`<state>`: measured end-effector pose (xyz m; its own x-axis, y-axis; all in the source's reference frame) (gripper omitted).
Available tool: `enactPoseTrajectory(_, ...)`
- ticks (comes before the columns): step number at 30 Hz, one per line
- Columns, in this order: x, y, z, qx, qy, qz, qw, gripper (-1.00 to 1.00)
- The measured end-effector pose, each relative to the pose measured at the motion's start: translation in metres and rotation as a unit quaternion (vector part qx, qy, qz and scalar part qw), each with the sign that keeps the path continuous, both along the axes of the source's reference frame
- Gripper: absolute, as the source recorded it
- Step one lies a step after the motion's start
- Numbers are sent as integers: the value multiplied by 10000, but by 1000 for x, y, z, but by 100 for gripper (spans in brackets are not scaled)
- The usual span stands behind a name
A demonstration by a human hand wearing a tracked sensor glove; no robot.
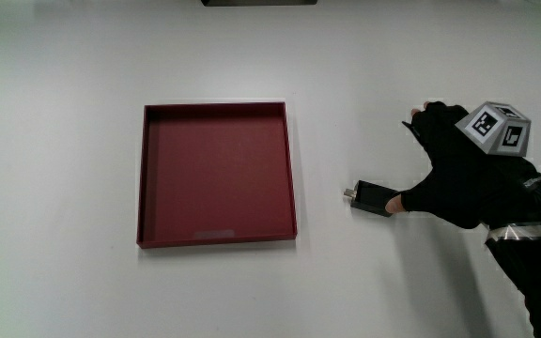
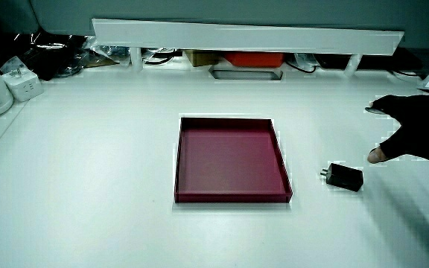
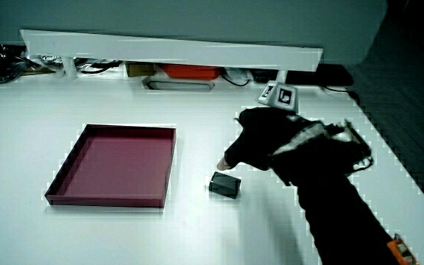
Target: Pick charger from desk
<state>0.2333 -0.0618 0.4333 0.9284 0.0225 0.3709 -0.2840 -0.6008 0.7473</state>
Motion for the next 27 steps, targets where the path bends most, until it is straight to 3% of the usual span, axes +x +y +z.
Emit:
enactPoseTrajectory(3,-4,4,10,-128,-90,-18,9999,0)
enactPoseTrajectory(6,-2,6,29,-234,2,38,9997,0)
enactPoseTrajectory(7,-4,7,28,-259,-115,32,9996,0)
enactPoseTrajectory(17,-9,19,71,-593,21,95,9982,0)
enactPoseTrajectory(27,-15,29,97,-874,34,145,9961,0)
